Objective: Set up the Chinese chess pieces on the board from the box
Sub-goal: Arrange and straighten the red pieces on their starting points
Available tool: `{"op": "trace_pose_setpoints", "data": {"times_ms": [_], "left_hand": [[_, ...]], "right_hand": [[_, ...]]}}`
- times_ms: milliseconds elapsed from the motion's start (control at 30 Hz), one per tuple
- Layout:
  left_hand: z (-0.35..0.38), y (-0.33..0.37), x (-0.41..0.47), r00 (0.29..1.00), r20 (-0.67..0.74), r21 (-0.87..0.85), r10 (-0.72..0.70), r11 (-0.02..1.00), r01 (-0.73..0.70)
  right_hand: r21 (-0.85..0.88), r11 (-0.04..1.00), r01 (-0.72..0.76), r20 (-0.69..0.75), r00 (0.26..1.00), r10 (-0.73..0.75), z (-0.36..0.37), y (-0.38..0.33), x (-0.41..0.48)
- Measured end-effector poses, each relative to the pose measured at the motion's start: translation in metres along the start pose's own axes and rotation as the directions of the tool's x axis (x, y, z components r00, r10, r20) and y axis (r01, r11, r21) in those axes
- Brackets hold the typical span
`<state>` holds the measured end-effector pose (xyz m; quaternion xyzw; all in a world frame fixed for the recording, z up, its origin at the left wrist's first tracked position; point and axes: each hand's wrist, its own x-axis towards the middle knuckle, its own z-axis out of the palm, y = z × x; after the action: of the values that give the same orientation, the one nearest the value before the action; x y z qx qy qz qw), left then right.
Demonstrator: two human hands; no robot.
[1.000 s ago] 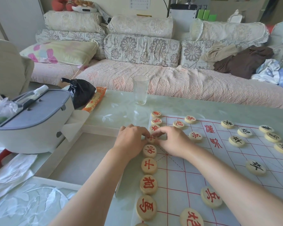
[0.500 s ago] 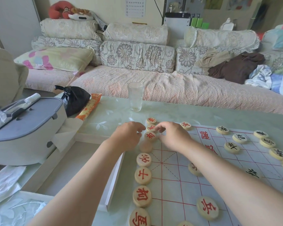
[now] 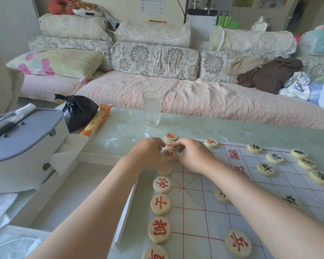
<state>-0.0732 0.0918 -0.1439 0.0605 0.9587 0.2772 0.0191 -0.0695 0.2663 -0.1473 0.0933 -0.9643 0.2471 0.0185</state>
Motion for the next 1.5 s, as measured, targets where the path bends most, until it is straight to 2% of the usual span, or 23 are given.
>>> {"op": "trace_pose_setpoints", "data": {"times_ms": [100,300,467,700,800,900,1233,1500], "left_hand": [[0.001,-0.001,0.001,1.000,-0.004,0.011,0.003,1.000,-0.002],[0.003,-0.004,0.002,1.000,0.011,-0.104,0.002,0.995,-0.001],[0.005,-0.010,0.005,1.000,-0.003,0.011,-0.013,1.000,0.013],[0.008,-0.015,0.009,0.999,0.006,-0.083,-0.032,0.996,0.032],[0.006,-0.017,0.009,1.000,-0.014,-0.024,-0.018,1.000,0.017],[0.007,-0.019,0.009,1.000,-0.006,-0.038,-0.011,0.999,0.011],[0.006,-0.017,0.007,0.999,-0.042,-0.067,0.020,0.998,-0.022],[0.005,-0.018,0.008,0.999,-0.018,-0.073,0.040,0.996,-0.042]], "right_hand": [[-0.023,0.999,0.022,0.031,0.999,-0.021,0.002,0.001,-0.001],[0.001,1.000,0.029,0.018,0.999,-0.029,0.007,0.000,-0.002],[-0.006,0.999,0.052,0.016,0.999,-0.052,0.008,-0.001,0.001],[0.023,0.999,0.037,0.005,0.999,-0.037,0.011,0.002,0.003],[-0.025,0.998,0.058,0.024,0.998,-0.057,0.012,0.004,0.004],[-0.060,0.996,0.066,0.021,0.998,-0.065,0.012,0.003,0.003],[-0.043,0.996,0.080,0.021,0.997,-0.079,0.012,0.004,-0.001],[-0.041,0.996,0.081,0.009,0.997,-0.080,0.011,0.003,-0.003]]}}
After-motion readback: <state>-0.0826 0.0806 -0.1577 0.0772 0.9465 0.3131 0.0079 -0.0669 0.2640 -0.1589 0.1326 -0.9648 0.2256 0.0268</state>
